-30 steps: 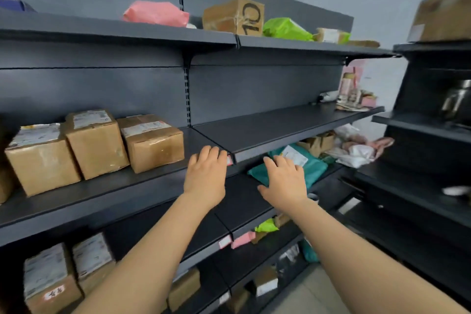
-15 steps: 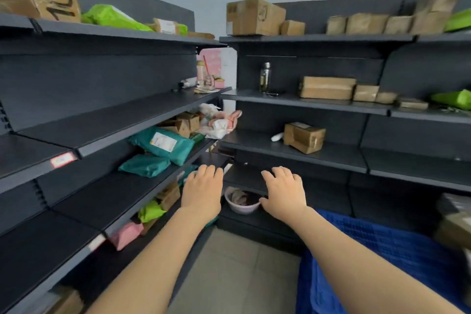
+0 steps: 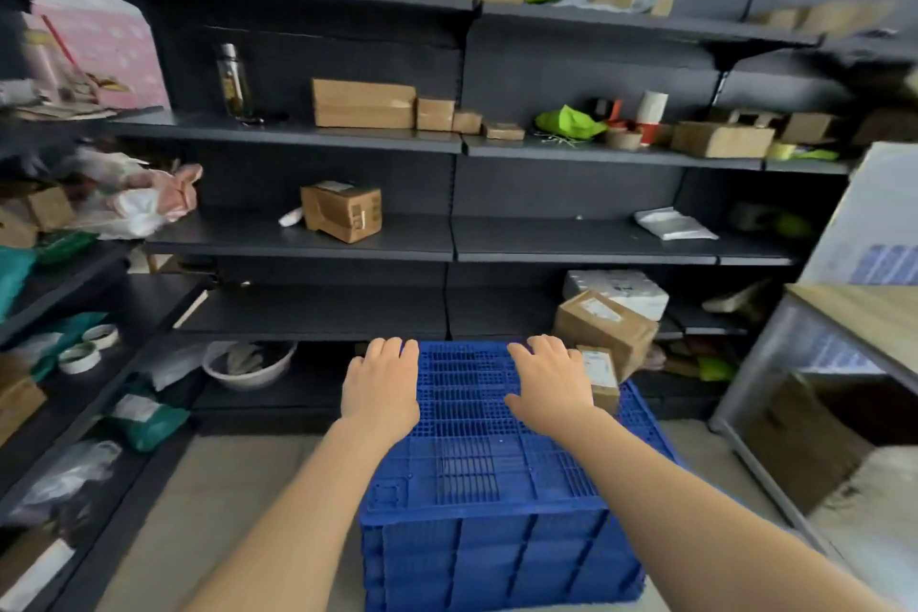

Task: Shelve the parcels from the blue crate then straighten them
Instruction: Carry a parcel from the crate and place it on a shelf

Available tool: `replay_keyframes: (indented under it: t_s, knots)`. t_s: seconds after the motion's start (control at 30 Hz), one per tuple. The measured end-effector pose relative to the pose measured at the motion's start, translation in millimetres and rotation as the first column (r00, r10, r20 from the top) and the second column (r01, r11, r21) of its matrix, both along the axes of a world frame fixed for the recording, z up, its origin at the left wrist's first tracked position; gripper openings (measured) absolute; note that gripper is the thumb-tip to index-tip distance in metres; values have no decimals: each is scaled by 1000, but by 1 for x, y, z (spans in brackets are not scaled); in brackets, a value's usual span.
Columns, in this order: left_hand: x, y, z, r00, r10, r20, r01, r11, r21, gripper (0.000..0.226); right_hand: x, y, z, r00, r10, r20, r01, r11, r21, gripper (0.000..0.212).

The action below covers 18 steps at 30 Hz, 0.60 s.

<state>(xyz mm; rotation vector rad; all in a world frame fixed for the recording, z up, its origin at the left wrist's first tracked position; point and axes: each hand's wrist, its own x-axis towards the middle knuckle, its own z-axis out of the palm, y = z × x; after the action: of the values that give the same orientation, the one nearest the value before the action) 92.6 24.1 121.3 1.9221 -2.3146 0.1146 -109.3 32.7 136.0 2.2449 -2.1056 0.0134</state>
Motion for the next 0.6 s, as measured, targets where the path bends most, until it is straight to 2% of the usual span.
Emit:
replay_keyframes:
  t_s: [0.27,0.6]
  knots:
    - [-143,-82,-40,986,-165,13,162,979,126,73,-134,-41,-35,979,-203,13,200,973,114,55]
    - [-288,-200,-118,963,-265,-46,265,911,315,71,-251,-147,-100,949,-313,28,298,924,239,55]
